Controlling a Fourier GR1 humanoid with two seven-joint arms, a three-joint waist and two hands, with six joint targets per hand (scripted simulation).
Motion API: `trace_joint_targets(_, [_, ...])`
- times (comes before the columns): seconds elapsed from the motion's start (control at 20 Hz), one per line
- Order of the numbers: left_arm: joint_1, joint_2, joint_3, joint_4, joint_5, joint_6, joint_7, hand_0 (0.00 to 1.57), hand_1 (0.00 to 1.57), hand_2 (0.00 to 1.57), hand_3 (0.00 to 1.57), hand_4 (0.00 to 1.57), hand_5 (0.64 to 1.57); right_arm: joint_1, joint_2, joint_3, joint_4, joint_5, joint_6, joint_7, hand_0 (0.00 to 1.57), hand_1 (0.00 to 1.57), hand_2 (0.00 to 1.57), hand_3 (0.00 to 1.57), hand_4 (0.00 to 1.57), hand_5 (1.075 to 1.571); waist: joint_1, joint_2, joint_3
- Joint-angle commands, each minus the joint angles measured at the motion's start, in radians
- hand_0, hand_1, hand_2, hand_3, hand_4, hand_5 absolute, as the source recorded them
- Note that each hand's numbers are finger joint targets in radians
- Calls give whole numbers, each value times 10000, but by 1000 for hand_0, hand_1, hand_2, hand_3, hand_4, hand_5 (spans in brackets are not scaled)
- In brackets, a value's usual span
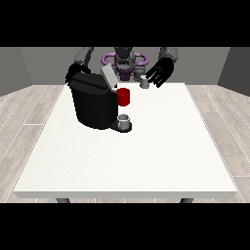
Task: Insert the coffee pod into the coffee machine and close the lid
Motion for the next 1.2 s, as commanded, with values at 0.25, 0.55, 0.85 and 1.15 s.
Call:
trace_joint_targets(0.25, [-1582, 316, 673, 163, 244, -8, 631, 1255, 1255, 1287, 1219, 471, 1571, -617, -353, -67, -353, 80, 45, 89, 0, 0, 0, 0, 509, 1571, -744, 965, 2])
trace_joint_targets(0.55, [-1769, 551, 613, 415, 27, -106, 454, 1282, 1282, 1329, 1263, 517, 1571, -401, -114, 257, -917, 333, -228, 302, 0, 0, 0, 0, 520, 1571, -928, 1045, 1])
trace_joint_targets(0.85, [-2060, 444, 521, 386, -116, -49, 466, 1306, 1306, 1328, 1245, 487, 1571, -873, -370, -262, -734, 70, -197, 284, 0, 0, 0, 0, 519, 1571, -767, 1434, 3])
trace_joint_targets(1.15, [-2209, -97, 320, 410, -327, 69, 1142, 1326, 1326, 1335, 1233, 503, 1571, -260, -41, 65, -559, 307, -357, 6, 0, 0, 0, 0, 530, 1571, -833, 1024, 4])
